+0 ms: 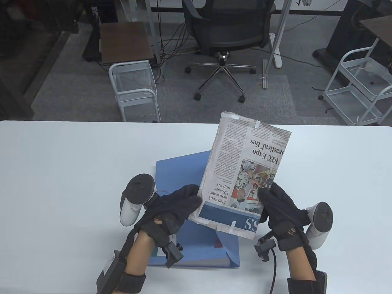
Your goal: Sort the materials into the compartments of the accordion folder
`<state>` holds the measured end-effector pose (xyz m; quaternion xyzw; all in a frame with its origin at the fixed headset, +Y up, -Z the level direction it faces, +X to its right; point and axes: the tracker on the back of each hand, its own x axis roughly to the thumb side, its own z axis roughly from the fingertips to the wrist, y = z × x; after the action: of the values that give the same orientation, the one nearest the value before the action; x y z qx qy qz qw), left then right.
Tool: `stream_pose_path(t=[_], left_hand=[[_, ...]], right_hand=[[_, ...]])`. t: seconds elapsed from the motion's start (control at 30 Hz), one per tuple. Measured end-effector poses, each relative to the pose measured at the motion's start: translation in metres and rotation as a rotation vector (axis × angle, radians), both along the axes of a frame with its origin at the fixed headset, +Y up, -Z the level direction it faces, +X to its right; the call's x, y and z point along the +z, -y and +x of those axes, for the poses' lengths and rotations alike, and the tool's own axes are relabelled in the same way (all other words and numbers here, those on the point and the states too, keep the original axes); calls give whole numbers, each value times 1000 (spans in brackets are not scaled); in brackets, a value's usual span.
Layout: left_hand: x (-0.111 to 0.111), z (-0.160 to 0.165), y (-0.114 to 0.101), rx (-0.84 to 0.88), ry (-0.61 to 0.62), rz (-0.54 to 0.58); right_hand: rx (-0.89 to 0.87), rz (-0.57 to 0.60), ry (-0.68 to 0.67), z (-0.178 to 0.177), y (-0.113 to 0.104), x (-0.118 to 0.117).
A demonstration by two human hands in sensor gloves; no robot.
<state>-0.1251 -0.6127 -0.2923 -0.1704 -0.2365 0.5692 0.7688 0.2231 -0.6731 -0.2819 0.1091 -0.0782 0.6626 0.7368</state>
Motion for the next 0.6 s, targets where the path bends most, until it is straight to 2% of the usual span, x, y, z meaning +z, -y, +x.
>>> stream_pose_path(t=[0.13,0.2,0.3,0.47,0.6], left_hand=[[-7,1,13,-107,-95,71],[-10,-3,25,-136,-238,100],[-15,-4,44,-236,-323,94],[-21,16,80,-455,-171,-26],[-20,35,98,-437,-106,-86]], right_hand=[[1,10,49,10,-1,0],[-47,-1,95,19,0,1],[-108,-17,159,31,0,2],[-152,-32,166,40,2,2],[-152,-33,166,40,1,3]])
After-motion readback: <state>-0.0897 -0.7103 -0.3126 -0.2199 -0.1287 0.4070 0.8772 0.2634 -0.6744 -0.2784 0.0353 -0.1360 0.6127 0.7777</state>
